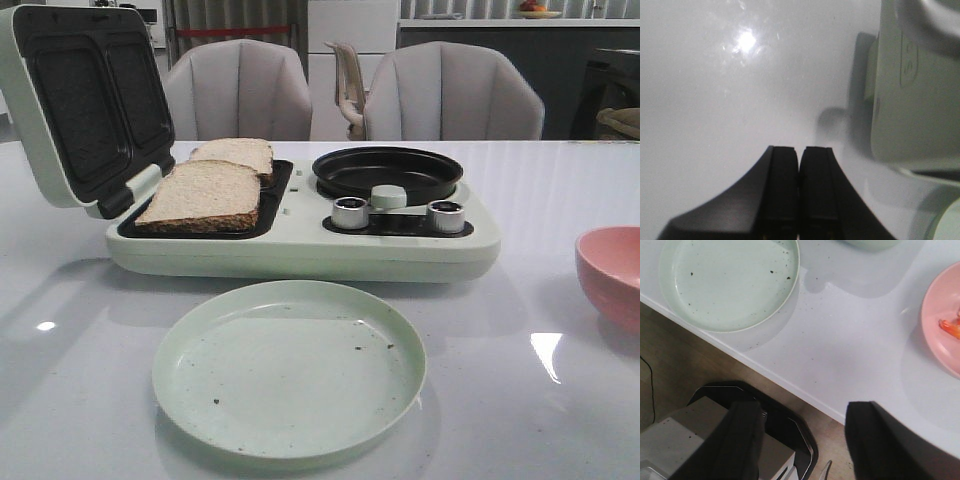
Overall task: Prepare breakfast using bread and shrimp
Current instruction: 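Move the left gripper to the handle of the open lid, then push the lid down over the bread with the left gripper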
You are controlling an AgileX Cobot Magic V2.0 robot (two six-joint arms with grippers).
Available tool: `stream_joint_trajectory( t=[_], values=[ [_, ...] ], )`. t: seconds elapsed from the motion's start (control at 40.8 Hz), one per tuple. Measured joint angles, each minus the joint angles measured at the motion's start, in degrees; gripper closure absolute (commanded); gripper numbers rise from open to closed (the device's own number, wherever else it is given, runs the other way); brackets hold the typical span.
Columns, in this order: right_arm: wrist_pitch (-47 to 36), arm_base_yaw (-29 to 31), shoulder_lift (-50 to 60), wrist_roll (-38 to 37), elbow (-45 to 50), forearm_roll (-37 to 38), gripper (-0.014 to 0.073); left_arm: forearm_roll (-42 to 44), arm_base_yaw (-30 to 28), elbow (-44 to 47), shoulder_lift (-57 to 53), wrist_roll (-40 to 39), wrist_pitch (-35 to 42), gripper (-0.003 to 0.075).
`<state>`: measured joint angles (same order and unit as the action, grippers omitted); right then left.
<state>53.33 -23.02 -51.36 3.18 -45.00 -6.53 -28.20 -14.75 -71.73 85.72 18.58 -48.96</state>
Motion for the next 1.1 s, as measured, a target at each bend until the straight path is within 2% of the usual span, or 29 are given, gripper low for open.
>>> stream_joint_trajectory(
  t=[0.245,0.515,0.859,1.104],
  values=[
    [0.0,0.0,0.0,0.0,0.0,0.0,0.0122,-14.4,-0.6,-9.5,11.3,3.8,2.1,0.0619],
    [0.0,0.0,0.0,0.0,0.0,0.0,0.0122,-21.2,-0.2,-16.1,19.6,4.2,1.8,0.0619],
    [0.0,0.0,0.0,0.0,0.0,0.0,0.0122,-27.9,2.6,-16.7,20.3,13.5,-3.4,0.0619],
    [0.0,0.0,0.0,0.0,0.0,0.0,0.0122,-28.6,4.8,-16.4,15.5,19.5,-8.3,0.0619]
  ],
)
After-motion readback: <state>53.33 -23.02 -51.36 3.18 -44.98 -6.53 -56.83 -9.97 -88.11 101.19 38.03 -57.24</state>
